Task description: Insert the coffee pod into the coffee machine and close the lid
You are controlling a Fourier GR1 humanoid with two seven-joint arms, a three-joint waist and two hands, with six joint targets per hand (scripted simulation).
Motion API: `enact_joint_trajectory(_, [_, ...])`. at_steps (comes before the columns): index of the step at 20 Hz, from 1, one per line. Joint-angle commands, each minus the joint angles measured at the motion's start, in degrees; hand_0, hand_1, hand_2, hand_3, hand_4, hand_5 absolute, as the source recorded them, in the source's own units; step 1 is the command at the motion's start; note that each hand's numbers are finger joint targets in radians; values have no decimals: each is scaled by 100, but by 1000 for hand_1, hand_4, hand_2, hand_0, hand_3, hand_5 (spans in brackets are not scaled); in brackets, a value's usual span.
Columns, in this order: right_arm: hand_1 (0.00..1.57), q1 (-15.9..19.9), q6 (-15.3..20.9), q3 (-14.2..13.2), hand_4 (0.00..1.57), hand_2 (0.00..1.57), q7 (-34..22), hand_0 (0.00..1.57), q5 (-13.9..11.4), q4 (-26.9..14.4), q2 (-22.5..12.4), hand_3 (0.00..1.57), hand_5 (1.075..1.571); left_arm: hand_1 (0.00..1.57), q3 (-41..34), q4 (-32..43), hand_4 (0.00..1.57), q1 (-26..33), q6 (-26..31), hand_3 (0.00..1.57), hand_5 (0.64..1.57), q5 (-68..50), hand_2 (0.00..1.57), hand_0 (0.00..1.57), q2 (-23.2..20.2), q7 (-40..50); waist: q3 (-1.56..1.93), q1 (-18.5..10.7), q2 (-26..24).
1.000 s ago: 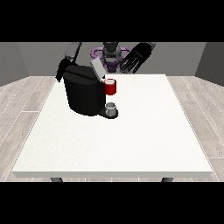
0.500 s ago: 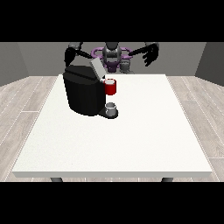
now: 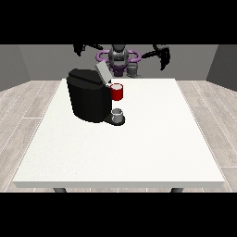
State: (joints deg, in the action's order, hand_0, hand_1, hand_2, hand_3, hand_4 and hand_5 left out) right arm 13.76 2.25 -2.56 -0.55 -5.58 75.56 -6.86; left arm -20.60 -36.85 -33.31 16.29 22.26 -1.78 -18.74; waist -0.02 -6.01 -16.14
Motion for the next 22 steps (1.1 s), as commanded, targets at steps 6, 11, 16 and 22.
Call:
enact_joint_trajectory(6, [0, 734, 14, -674, 108, 0, -452, 0, 347, -544, -346, 0, 1571, 0, 387, -1069, 411, 525, 371, 0, 1571, -567, 0, 0, 164, 478, 4, -704, 252])
enact_joint_trajectory(11, [0, 1252, -391, -1149, 186, 0, -452, 0, 998, -976, -535, 0, 1571, 0, 807, -1510, 391, 703, 204, 0, 1571, -866, 0, 0, 177, 306, 5, -706, 787])
enact_joint_trajectory(16, [0, 1058, -238, -1083, 168, 0, -67, 0, 869, -1588, -306, 0, 1571, 0, 1488, -2292, 361, 896, -147, 0, 1571, -1570, 0, 0, 178, 1082, 6, -790, 721])
enact_joint_trajectory(22, [0, 1813, -361, -1042, 0, 0, -375, 0, 913, -1721, -592, 0, 1571, 0, 1236, -3335, 265, 1286, 130, 0, 1571, -1434, 0, 0, 137, 1260, 4, -759, 1239])
